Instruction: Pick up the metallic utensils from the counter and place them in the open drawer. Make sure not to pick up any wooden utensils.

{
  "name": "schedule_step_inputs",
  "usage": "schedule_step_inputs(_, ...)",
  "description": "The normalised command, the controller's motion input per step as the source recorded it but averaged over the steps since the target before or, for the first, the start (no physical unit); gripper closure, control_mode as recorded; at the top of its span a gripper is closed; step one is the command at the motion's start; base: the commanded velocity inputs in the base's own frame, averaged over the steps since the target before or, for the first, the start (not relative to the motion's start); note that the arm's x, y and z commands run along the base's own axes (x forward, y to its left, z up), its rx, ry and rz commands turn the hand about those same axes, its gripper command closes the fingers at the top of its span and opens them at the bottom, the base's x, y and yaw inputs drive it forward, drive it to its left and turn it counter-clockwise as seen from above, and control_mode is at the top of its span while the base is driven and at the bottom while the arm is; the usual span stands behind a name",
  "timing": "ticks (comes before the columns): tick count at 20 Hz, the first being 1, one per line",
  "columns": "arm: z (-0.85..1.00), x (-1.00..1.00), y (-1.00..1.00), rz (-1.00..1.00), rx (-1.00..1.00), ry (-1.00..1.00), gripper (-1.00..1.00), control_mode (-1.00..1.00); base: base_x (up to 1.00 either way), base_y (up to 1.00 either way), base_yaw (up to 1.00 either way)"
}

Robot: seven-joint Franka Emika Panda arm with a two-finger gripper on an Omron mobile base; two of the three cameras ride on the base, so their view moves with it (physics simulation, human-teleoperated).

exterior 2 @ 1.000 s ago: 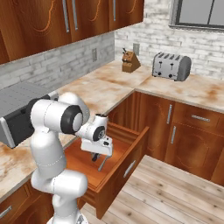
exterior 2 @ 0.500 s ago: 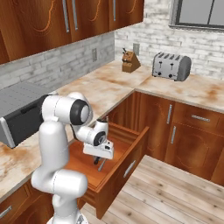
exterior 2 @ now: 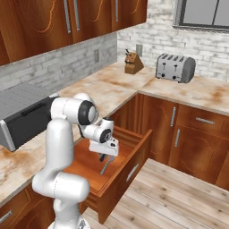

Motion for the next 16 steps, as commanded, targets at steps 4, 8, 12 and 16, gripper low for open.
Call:
schedule_step_inputs(4, -0.10, 0.00, -0.07, 0.00, 0.00, 0.01, 1.00, -1.00, 0.00, 0.00, 0.00)
schedule_step_inputs(8, 0.00, -0.02, 0.00, 0.00, 0.00, 0.00, 1.00, -1.00, 0.00, 0.00, 0.00)
schedule_step_inputs(12, 0.00, -0.01, 0.00, 0.00, 0.00, 0.00, -1.00, -1.00, 0.00, 0.00, 0.00)
schedule_step_inputs(16, 0.00, -0.05, -0.01, 0.00, 0.00, 0.00, -1.00, -1.00, 0.00, 0.00, 0.00)
